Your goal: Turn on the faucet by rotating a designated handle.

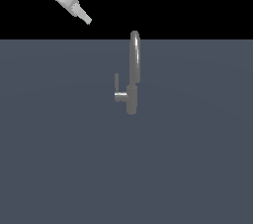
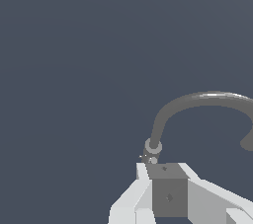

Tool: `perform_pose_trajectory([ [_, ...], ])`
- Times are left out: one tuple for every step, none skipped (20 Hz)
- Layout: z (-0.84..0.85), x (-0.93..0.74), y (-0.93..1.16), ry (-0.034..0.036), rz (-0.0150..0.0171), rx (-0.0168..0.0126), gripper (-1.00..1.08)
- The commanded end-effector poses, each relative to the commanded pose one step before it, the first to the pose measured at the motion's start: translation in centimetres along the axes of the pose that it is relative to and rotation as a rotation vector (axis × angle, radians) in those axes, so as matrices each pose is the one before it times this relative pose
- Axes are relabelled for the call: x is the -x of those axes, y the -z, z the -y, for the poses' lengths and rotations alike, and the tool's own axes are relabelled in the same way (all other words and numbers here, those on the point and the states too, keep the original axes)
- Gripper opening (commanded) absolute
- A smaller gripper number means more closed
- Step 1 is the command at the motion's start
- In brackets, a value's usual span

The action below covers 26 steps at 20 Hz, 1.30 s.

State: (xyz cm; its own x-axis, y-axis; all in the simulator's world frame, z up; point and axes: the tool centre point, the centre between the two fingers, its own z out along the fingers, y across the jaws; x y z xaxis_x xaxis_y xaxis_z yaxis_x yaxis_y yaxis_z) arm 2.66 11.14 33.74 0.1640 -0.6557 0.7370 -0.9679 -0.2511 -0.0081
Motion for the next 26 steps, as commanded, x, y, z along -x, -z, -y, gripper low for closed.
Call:
perform_pose_trajectory([
  [0.841, 1.717, -3.709, -0.03264, 0.00520, 0.03605, -1.00],
  [0.248, 0.583, -1.399, -0.01318, 0.00200, 0.01402, -1.00],
  [0.209, 0.553, -1.346, -0.01262, 0.00228, 0.01355, -1.00],
  [0.173, 0.523, -1.288, -0.01204, 0.00249, 0.01303, -1.00],
  [0.142, 0.490, -1.227, -0.01145, 0.00263, 0.01248, -1.00],
  [0.115, 0.458, -1.161, -0.01084, 0.00271, 0.01189, -1.00],
  [0.091, 0.425, -1.092, -0.01020, 0.00274, 0.01124, -1.00],
  [0.071, 0.391, -1.021, -0.00956, 0.00272, 0.01058, -1.00],
  [0.054, 0.358, -0.947, -0.00889, 0.00265, 0.00987, -1.00],
  [0.040, 0.326, -0.870, -0.00820, 0.00254, 0.00912, -1.00],
  [0.028, 0.292, -0.793, -0.00750, 0.00241, 0.00837, -1.00],
  [0.019, 0.261, -0.712, -0.00675, 0.00222, 0.00754, -1.00],
  [0.012, 0.228, -0.632, -0.00602, 0.00203, 0.00674, -1.00],
  [0.007, 0.197, -0.549, -0.00525, 0.00180, 0.00588, -1.00],
  [0.003, 0.167, -0.465, -0.00445, 0.00155, 0.00500, -1.00],
  [0.001, 0.136, -0.382, -0.00366, 0.00129, 0.00411, -1.00],
  [0.000, 0.103, -0.300, -0.00290, 0.00103, 0.00325, -1.00],
  [-0.001, 0.075, -0.213, -0.00205, 0.00074, 0.00230, -1.00],
  [-0.001, 0.043, -0.130, -0.00126, 0.00046, 0.00142, -1.00],
  [0.000, 0.013, -0.045, -0.00045, 0.00016, 0.00050, -1.00],
  [0.000, 0.000, 0.000, 0.00000, 0.00000, 0.00000, -1.00],
  [0.000, 0.000, 0.000, 0.00000, 0.00000, 0.00000, -1.00],
  [0.000, 0.000, 0.000, 0.00000, 0.00000, 0.00000, -1.00],
  [-0.013, -0.035, 0.011, 0.00041, -0.00052, 0.00018, -1.00],
  [-0.276, -0.043, 0.045, 0.00000, 0.00000, 0.00000, -1.00],
  [-0.278, -0.043, 0.045, 0.00000, 0.00000, 0.00000, -1.00],
])
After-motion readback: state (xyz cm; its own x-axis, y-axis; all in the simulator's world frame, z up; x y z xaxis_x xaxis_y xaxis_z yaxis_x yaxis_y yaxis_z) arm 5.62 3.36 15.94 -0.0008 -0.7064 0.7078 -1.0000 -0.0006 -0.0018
